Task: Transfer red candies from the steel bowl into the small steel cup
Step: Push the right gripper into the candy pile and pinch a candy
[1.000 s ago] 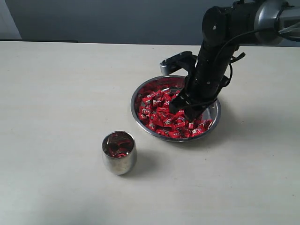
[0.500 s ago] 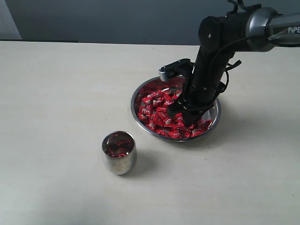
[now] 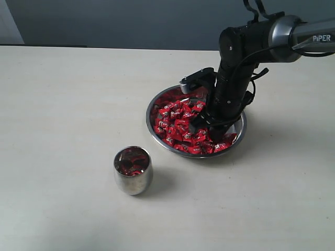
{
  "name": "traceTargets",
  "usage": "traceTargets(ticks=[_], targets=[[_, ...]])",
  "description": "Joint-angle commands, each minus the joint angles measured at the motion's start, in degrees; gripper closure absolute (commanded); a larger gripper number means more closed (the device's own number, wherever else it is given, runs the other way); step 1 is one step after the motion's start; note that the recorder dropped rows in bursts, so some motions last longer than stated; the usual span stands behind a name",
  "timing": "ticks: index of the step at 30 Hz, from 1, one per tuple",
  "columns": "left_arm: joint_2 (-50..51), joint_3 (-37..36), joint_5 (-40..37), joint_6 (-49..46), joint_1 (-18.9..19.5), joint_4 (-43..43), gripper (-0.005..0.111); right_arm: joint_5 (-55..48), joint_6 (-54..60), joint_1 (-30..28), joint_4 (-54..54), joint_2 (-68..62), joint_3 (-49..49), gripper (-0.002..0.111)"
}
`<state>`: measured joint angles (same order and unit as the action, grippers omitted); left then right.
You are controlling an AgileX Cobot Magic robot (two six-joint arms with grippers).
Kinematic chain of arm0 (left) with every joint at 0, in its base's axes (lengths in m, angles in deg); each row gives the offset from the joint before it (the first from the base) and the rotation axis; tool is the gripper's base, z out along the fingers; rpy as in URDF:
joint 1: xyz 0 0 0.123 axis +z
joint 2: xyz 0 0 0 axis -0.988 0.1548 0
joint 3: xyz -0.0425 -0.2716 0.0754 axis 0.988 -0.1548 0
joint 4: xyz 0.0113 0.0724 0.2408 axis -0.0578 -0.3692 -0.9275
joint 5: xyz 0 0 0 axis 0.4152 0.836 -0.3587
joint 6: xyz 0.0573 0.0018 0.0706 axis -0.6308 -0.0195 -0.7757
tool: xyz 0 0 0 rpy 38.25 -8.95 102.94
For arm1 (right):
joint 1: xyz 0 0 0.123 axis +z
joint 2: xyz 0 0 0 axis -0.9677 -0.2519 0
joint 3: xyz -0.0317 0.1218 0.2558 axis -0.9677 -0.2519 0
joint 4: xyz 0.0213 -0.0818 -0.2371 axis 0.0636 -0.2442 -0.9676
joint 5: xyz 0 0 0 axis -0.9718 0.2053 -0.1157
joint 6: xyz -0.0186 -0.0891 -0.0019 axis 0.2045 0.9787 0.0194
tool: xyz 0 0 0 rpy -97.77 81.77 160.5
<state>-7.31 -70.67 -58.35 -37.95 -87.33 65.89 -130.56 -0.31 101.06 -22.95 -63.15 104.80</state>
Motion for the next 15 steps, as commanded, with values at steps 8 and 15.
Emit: traceTargets(ticks=[8,15], targets=[[-0.2,0.1,0.4,0.3,-0.4,0.0,0.106,-2.5,-1.3,-0.4,-1.4,-0.1,-0.2,0.086],[-0.2,0.1,0.4,0.3,-0.4,0.0,0.106,-3.2,0.7,-0.4,-0.7,-0.4,-0.2,0.086]])
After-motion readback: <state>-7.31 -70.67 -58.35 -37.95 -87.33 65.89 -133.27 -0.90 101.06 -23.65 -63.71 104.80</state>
